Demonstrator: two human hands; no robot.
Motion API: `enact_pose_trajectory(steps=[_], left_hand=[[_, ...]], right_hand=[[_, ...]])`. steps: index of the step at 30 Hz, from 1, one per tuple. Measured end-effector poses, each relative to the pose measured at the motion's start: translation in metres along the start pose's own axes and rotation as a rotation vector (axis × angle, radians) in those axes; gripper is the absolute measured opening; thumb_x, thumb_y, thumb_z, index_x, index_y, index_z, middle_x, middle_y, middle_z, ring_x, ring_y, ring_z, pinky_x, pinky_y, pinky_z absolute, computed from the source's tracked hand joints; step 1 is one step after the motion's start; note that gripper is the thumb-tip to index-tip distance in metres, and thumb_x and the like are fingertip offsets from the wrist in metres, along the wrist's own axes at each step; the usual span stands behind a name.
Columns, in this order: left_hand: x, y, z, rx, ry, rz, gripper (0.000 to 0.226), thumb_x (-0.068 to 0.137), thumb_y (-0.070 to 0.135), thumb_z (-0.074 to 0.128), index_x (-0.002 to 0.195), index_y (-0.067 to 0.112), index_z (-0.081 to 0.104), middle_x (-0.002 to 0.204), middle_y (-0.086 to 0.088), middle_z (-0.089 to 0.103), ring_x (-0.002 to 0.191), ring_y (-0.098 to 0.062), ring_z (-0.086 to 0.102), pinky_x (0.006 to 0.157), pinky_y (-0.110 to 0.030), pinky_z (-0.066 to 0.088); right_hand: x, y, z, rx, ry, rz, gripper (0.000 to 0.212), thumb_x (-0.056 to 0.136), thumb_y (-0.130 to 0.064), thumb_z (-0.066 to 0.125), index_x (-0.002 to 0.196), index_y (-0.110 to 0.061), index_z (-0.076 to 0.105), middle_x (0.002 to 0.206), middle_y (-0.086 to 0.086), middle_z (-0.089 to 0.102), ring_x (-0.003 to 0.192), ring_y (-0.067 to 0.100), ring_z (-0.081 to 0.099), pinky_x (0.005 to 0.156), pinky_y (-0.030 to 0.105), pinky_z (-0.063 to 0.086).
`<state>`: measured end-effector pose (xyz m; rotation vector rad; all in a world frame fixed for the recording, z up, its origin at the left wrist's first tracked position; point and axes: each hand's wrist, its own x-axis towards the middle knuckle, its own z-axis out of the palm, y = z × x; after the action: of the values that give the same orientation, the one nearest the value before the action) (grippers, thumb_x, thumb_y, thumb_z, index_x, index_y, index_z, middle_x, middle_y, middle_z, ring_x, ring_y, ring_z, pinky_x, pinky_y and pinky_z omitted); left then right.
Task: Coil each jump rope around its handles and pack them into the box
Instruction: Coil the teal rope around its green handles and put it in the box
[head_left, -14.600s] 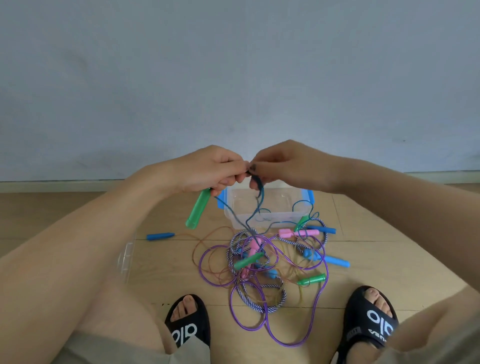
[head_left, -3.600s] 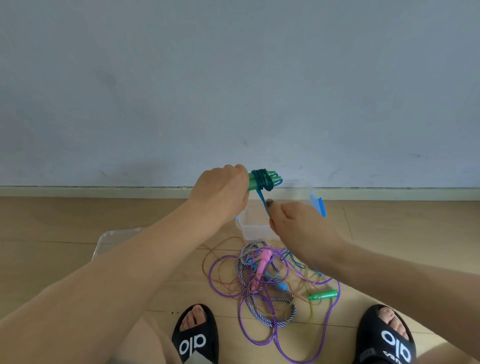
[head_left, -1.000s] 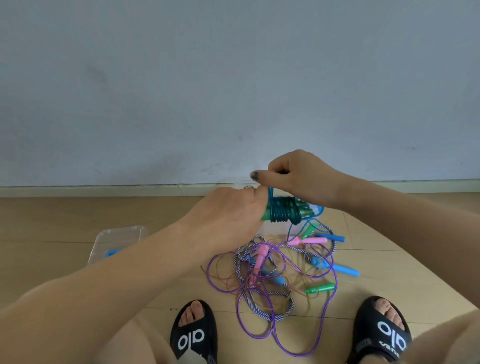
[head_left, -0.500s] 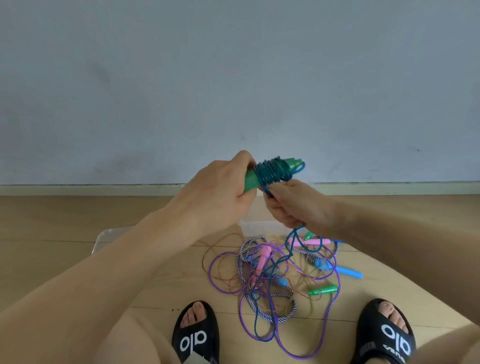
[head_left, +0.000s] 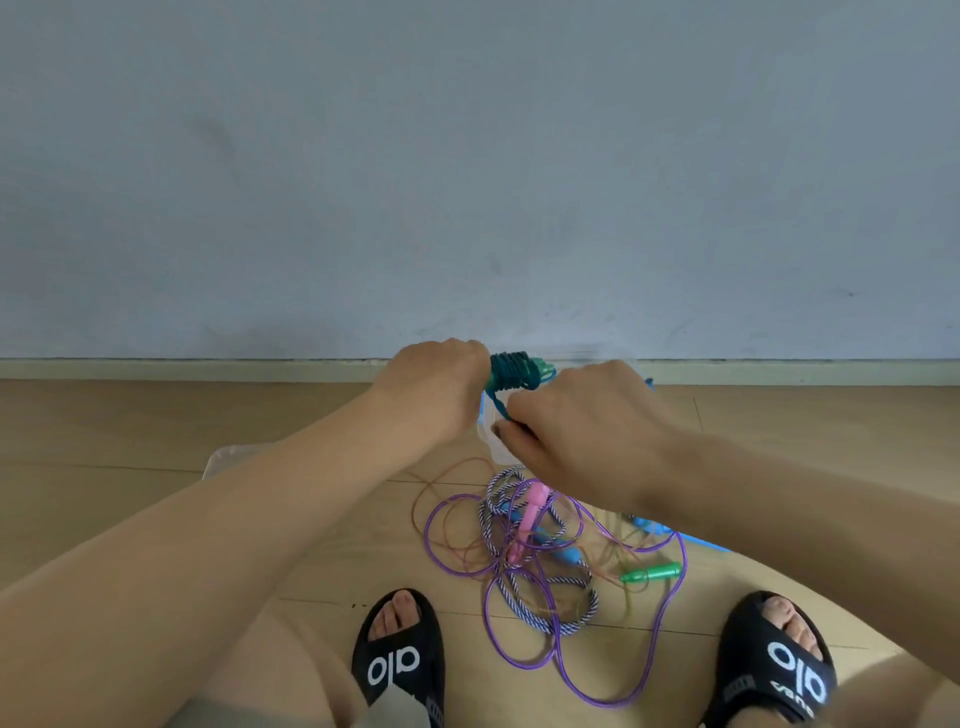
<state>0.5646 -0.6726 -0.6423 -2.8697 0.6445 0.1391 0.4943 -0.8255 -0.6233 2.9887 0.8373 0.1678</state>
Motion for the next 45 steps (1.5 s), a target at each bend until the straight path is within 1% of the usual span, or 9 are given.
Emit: enact_pose_trajectory(steps=[3,6,12,17,20,27,35,39,45], left_hand=[[-0.003,0.015,0.003,0.0,-0.125,0.069,0.007,0.093,0.01,0.045,0.089,0.016,0.047,0.098,-0.006,0.064,0.084,-0.027,0.06,0.06,-0.029,0.034],[-0.013,0.022,0.005,0.063,-0.148,0.186,0.017,0.095,0.01,0.042,0.078,0.011,0.041,0.101,-0.01,0.061,0.089,-0.028,0.06,0.064,-0.032,0.035],[-0.023,0.024,-0.007,-0.15,0.013,0.259,0.008,0.092,0.016,0.043,0.092,0.014,0.035,0.07,0.004,0.034,0.07,-0.029,0.052,0.057,-0.038,0.037],[-0.04,0.028,-0.017,-0.255,0.064,0.327,0.012,0.096,0.024,0.046,0.095,0.017,0.036,0.083,-0.001,0.05,0.072,-0.026,0.053,0.059,-0.037,0.037],[-0.036,0.022,-0.011,-0.302,-0.027,0.249,0.011,0.096,0.026,0.049,0.094,0.017,0.043,0.075,0.002,0.049,0.064,-0.02,0.047,0.056,-0.035,0.035],[-0.006,-0.009,-0.003,-0.247,-0.092,0.089,0.014,0.097,0.024,0.044,0.087,0.015,0.041,0.073,0.0,0.042,0.058,-0.014,0.039,0.048,-0.029,0.025],[-0.02,0.016,-0.009,0.015,-0.022,0.248,0.013,0.097,0.019,0.044,0.107,0.012,0.047,0.087,-0.006,0.053,0.072,-0.025,0.045,0.06,-0.034,0.031],[-0.034,0.029,-0.02,-0.079,0.053,0.307,0.013,0.097,0.026,0.044,0.101,0.014,0.041,0.089,-0.006,0.055,0.077,-0.031,0.057,0.061,-0.041,0.041],[-0.05,0.018,-0.03,-0.248,0.162,0.288,0.024,0.095,0.027,0.049,0.106,0.02,0.028,0.072,0.0,0.053,0.059,-0.023,0.05,0.052,-0.038,0.033]], right_hand=[[0.001,0.001,-0.011,-0.062,0.036,-0.075,0.032,0.097,-0.037,0.039,0.072,-0.021,0.051,0.054,0.001,0.042,0.049,0.031,0.044,0.046,0.027,0.015],[0.01,0.018,-0.026,0.002,0.149,-0.04,0.036,0.099,-0.046,0.037,0.073,-0.023,0.047,0.061,0.003,0.053,0.062,0.032,0.053,0.051,0.031,0.021],[0.025,0.067,-0.019,0.167,0.144,0.187,0.054,0.095,-0.06,0.042,0.062,-0.018,0.038,0.052,0.0,0.042,0.059,0.021,0.044,0.052,0.029,0.025],[0.025,0.065,-0.022,0.519,-0.008,0.163,0.055,0.092,-0.056,0.053,0.063,-0.012,0.039,0.053,-0.001,0.033,0.054,0.015,0.03,0.054,0.03,0.028],[0.02,0.065,-0.038,0.765,-0.012,0.15,0.055,0.092,-0.046,0.061,0.062,-0.01,0.033,0.057,-0.001,0.025,0.055,0.013,0.023,0.051,0.026,0.021],[0.002,0.051,-0.048,0.698,-0.12,0.088,0.042,0.087,-0.03,0.061,0.055,-0.014,0.04,0.049,-0.004,0.033,0.049,0.01,0.029,0.048,0.02,0.026],[0.012,0.061,-0.043,0.733,-0.041,0.19,0.052,0.09,-0.039,0.063,0.058,-0.01,0.035,0.053,-0.003,0.025,0.053,0.013,0.023,0.047,0.023,0.021],[0.019,0.07,-0.028,0.835,-0.122,0.284,0.053,0.091,-0.044,0.062,0.061,-0.01,0.035,0.059,0.002,0.025,0.055,0.015,0.022,0.052,0.027,0.02],[0.021,0.06,-0.005,1.038,-0.229,0.291,0.046,0.094,-0.036,0.058,0.064,-0.008,0.038,0.062,0.004,0.028,0.056,0.015,0.024,0.053,0.03,0.022]])
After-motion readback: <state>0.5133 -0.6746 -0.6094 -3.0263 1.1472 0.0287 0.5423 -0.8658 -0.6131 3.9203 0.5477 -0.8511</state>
